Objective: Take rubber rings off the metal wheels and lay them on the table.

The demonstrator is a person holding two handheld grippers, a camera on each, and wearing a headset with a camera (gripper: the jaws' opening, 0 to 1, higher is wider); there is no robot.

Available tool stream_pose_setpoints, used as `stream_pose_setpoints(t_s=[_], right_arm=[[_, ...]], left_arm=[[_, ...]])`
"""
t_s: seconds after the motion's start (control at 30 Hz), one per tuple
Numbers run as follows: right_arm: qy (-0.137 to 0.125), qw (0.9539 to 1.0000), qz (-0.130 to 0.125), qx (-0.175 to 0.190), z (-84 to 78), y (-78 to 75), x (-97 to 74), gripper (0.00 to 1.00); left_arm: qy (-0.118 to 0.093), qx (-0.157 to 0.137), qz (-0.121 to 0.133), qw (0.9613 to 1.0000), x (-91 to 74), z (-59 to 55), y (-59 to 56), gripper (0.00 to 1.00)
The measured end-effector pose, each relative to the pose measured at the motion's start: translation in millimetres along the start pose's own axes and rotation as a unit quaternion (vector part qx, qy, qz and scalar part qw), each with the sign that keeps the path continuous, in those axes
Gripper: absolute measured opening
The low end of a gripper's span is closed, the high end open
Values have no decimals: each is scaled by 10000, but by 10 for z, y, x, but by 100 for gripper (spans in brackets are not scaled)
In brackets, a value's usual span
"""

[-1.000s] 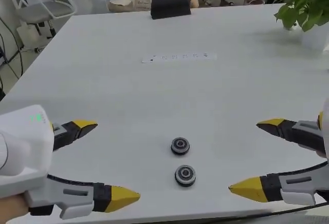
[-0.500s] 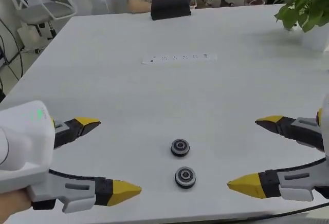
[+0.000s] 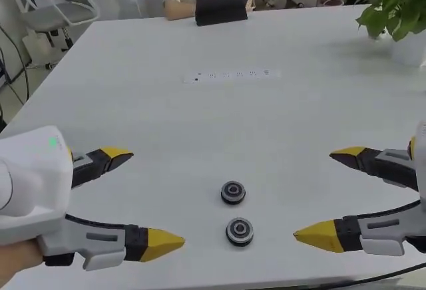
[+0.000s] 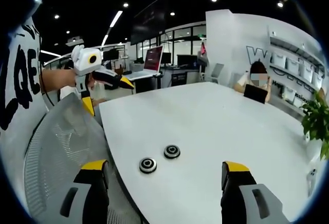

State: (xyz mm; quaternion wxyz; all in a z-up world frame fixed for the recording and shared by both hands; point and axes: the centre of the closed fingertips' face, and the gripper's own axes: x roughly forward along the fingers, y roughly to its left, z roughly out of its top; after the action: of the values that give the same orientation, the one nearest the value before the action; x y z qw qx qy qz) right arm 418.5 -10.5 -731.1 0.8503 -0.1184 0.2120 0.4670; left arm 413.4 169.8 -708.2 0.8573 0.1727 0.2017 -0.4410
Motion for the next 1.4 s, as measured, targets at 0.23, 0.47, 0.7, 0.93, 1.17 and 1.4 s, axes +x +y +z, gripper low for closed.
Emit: stream_pose_setpoints(t_s=[0.23, 0.47, 0.7, 0.93, 1.17, 1.4], right_arm=[[-2, 10000, 3, -49, 31, -32, 7, 90], [-1, 10000, 17, -89, 54, -55, 20, 89], [-18, 9999, 37, -136, 75, -71, 53, 87], [-39, 9998, 68, -205, 98, -70, 81, 86], [-69, 9996, 141, -227, 97, -56, 126, 84], [-49, 9991, 250, -329, 66, -28, 176, 82]], left_arm=[[7, 53, -41, 10000, 36, 29, 11, 86], [5, 84, -98, 9999, 82, 52, 15, 86], [-8, 151, -163, 9998, 122, 87, 20, 85], [-17, 228, -213, 9995, 159, 124, 27, 85], [-11, 312, -352, 9989, 250, 127, 1, 83], [-11, 370, -435, 9984, 335, 130, -18, 81]])
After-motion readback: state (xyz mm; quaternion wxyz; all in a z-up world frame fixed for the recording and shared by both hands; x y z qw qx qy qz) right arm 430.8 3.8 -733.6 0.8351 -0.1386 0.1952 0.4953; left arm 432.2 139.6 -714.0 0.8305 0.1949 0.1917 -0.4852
